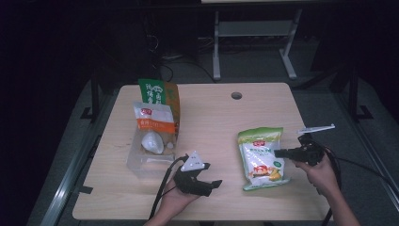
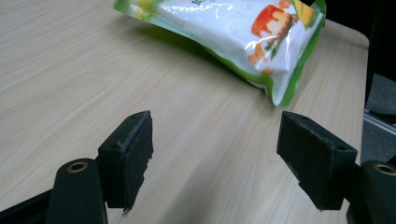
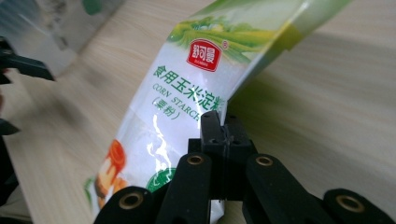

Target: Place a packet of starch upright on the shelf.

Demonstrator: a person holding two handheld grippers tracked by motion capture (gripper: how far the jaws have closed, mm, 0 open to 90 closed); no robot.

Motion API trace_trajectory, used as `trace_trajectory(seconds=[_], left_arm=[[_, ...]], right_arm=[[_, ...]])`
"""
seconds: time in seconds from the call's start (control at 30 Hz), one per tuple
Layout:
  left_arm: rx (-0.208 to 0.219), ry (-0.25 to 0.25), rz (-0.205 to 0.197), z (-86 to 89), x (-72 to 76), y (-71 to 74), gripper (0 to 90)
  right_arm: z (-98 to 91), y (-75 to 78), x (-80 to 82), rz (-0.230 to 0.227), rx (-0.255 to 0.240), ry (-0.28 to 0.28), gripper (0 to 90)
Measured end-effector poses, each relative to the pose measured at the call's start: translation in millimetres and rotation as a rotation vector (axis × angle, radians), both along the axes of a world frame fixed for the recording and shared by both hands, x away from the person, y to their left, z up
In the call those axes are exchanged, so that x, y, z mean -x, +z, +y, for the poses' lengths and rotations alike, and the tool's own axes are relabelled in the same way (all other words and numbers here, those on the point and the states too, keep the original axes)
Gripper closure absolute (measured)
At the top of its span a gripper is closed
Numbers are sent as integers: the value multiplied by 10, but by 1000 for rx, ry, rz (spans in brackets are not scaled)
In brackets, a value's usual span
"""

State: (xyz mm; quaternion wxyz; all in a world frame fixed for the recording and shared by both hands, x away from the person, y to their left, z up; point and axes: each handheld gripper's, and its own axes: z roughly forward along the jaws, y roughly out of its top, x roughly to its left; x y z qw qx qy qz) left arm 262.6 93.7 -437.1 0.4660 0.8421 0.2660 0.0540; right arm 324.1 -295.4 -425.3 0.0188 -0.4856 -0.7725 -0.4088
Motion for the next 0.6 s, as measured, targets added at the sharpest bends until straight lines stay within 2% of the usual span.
trace_trajectory(seconds=[0.2, 0.37, 0.6], left_arm=[[29, -20, 20, -152, -68, 5, 264], [33, -37, 27, -284, -165, -39, 247], [107, -36, 99, -421, -329, -102, 241]], right_arm=[[159, 260, 82, -88, -14, 56, 899], [276, 395, 124, -144, -20, 96, 899], [378, 523, 166, -197, -44, 154, 900]])
